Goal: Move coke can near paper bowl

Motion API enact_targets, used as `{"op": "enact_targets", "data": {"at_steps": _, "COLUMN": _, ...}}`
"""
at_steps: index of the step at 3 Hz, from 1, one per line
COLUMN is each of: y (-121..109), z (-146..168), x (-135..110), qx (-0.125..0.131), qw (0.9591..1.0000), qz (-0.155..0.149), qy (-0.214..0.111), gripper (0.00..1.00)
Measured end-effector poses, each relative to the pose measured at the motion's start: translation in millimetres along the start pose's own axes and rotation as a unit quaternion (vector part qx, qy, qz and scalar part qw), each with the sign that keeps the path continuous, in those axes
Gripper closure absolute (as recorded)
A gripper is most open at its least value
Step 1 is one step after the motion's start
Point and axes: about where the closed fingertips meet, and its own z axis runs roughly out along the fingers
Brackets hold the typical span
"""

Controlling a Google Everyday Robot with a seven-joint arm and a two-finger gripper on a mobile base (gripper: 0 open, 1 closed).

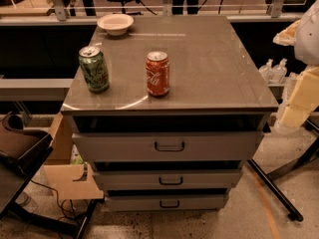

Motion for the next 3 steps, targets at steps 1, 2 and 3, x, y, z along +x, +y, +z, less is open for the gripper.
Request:
{"op": "enact_targets", "data": {"at_steps": 1, "y": 0, "z": 0, "x": 0, "qx": 0.000, "qw": 1.0000, "qz": 0.000, "qy": 0.000, "gripper": 0.00}}
{"op": "enact_targets", "data": {"at_steps": 2, "y": -9, "z": 4, "x": -2, "qx": 0.025, "qw": 0.9991, "qz": 0.026, "qy": -0.022, "gripper": 0.00}}
{"op": "enact_targets", "data": {"at_steps": 3, "y": -8, "z": 28, "x": -1, "qx": 0.045, "qw": 0.9908, "qz": 0.106, "qy": -0.071, "gripper": 0.00}}
